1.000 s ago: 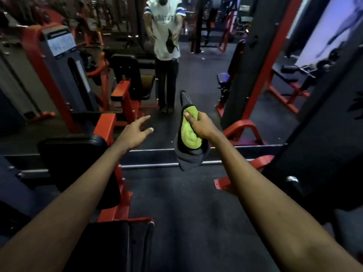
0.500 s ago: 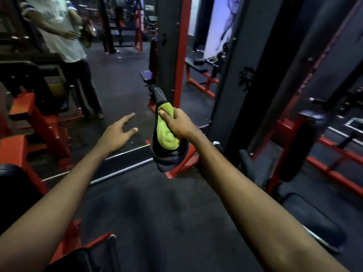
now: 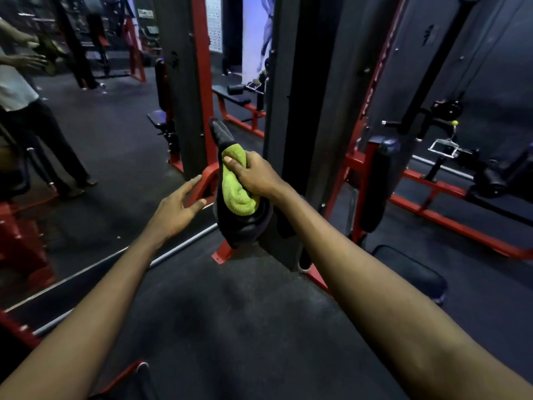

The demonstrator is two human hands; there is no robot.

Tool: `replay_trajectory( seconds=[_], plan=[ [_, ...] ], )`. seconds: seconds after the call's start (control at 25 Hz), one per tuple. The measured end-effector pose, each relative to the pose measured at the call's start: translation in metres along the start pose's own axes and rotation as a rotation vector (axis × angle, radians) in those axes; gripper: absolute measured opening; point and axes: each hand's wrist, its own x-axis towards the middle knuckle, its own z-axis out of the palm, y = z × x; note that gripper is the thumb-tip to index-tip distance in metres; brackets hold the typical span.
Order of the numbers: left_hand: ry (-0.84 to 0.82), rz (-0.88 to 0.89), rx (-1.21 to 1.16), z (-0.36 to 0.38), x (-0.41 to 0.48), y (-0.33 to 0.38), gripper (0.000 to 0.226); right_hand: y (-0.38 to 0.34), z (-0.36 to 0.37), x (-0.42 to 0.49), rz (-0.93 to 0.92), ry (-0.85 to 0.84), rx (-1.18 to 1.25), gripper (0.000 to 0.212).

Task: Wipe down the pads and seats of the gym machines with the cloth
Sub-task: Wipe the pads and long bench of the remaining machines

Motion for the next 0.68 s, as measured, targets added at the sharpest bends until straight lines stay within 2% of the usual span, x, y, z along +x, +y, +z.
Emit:
replay_trajectory(
  seconds=[0.24, 0.4, 0.6, 0.68],
  plan=[
    [-0.096, 0.113, 0.015, 0.057, 0.016, 0.068, 0.062, 0.037, -0.075, -0.024, 0.091, 0.063, 0.023, 0.028],
    [-0.142, 0.196, 0.001, 0.103, 0.025, 0.107, 0.060, 0.074, -0.114, -0.043, 0.107, 0.007, 0.102, 0.031],
    [0.055, 0.323, -0.004, 0.154, 0.014, 0.152, 0.029, 0.133, -0.180, -0.076, 0.168, 0.082, 0.056, 0.034],
    [0.036, 0.345, -0.031, 0.173, 0.012, 0.170, 0.030, 0.156, -0.203, -0.087, 0.212, 0.114, 0.011, 0.034]
  ],
)
